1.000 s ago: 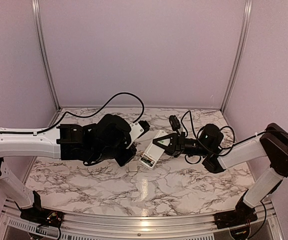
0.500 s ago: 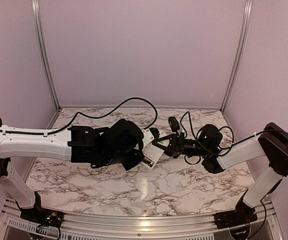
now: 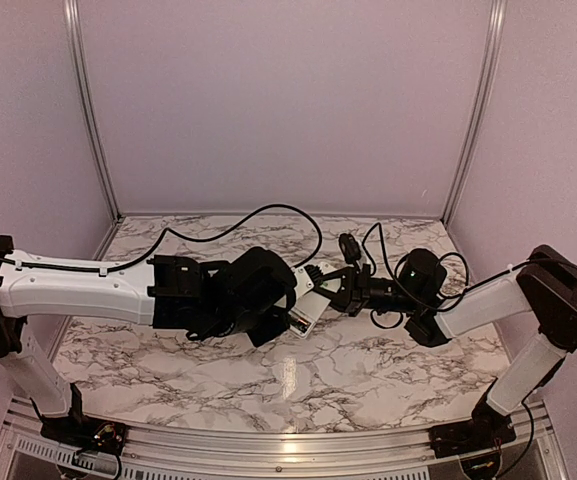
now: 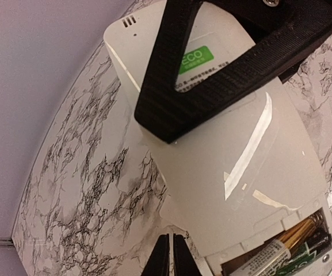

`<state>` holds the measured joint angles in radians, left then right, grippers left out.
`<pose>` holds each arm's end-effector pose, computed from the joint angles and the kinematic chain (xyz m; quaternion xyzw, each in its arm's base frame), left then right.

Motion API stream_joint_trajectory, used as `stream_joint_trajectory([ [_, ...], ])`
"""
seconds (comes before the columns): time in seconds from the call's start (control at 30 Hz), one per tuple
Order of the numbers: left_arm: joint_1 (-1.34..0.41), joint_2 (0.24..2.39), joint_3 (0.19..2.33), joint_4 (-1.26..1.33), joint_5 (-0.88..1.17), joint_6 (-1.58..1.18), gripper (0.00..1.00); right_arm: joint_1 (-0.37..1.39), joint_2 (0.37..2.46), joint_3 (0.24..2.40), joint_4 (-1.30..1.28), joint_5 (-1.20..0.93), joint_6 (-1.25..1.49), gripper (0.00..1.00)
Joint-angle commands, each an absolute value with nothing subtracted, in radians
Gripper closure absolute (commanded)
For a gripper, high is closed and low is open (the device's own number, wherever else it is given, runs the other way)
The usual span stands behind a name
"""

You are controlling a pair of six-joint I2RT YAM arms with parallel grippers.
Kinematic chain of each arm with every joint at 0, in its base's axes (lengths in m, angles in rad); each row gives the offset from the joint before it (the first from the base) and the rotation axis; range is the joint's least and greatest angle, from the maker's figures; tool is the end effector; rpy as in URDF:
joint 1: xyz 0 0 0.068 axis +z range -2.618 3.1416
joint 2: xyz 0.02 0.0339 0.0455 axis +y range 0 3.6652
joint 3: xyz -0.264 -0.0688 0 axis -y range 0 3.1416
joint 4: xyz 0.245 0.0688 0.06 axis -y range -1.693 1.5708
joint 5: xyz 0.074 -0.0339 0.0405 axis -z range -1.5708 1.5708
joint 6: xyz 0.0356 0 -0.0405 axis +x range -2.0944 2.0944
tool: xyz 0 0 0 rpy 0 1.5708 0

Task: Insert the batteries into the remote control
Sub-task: Load the battery into the battery compartment.

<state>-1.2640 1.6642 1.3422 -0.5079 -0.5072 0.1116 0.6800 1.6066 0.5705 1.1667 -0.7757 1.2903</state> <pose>0.1273 -0.3446 0.2782 0.5027 0.7549 0.0052 0.4213 0.2211 0.2108 0.2100 -0.0878 0.6677 0.7178 0.1768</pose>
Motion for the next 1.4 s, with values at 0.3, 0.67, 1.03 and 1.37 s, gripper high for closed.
stream_joint_trajectory([
  [0.3,-1.154,1.430,1.203,-0.381,-0.368,-0.041,0.74,0.661,1.598,0.554,1.209,-0.776,1.277,1.00],
  [0.67,-1.144,1.399,1.124,-0.250,-0.041,-0.144,0.73,0.660,1.563,0.573,1.062,-0.749,1.212,1.00],
  [1.03,-1.144,1.529,1.217,-0.331,0.024,-0.242,0.80,0.660,1.581,0.571,1.052,-0.744,1.241,1.00],
  [1.37,-1.143,1.544,1.220,-0.352,0.013,-0.245,0.89,0.660,1.575,0.564,1.050,-0.740,1.241,1.00],
])
